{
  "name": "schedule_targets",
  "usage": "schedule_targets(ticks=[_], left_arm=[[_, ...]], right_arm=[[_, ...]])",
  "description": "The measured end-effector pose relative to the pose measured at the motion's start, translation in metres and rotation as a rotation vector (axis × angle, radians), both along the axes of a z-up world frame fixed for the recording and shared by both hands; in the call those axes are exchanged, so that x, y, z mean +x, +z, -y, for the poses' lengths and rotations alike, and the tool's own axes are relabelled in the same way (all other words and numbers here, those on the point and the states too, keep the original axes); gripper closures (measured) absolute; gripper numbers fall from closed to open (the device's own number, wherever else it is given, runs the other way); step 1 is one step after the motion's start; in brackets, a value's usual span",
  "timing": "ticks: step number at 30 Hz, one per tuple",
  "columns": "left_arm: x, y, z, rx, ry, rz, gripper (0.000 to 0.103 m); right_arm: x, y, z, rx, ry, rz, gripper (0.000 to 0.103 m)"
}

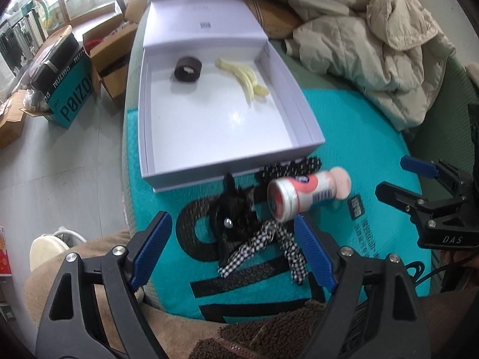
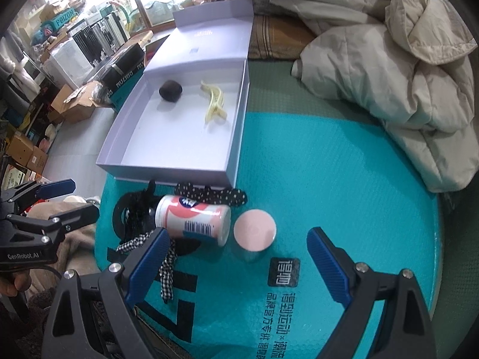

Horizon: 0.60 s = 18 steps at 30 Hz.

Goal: Organize objects
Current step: 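Withdraw both tools from the box back toward the remaining items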

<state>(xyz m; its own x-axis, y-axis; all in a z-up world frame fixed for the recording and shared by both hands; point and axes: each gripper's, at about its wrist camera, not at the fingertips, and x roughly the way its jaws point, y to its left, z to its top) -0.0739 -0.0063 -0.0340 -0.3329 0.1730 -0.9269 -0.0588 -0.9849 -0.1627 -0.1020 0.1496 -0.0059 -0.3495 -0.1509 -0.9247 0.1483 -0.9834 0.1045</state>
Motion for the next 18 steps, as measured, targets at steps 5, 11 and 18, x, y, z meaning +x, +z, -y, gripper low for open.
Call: schedule_targets(ticks=[5, 11, 18], left_arm=[[0.003, -0.011, 0.0, -0.006, -0.003, 0.032, 0.02], [0.004, -0.021, 0.006, 0.002, 0.005, 0.061, 0.02], [0.001, -0.038, 0.006, 0.023, 0.009, 0.109, 0.02]], right_arm=[[0.002, -0.008, 0.002, 0.007, 0.007, 0.022, 0.009], [0.007, -0.02, -0.001, 0.009, 0.003, 0.056, 0.009], [0.007, -0.035, -0.005, 0.008, -0.018, 0.095, 0.009]])
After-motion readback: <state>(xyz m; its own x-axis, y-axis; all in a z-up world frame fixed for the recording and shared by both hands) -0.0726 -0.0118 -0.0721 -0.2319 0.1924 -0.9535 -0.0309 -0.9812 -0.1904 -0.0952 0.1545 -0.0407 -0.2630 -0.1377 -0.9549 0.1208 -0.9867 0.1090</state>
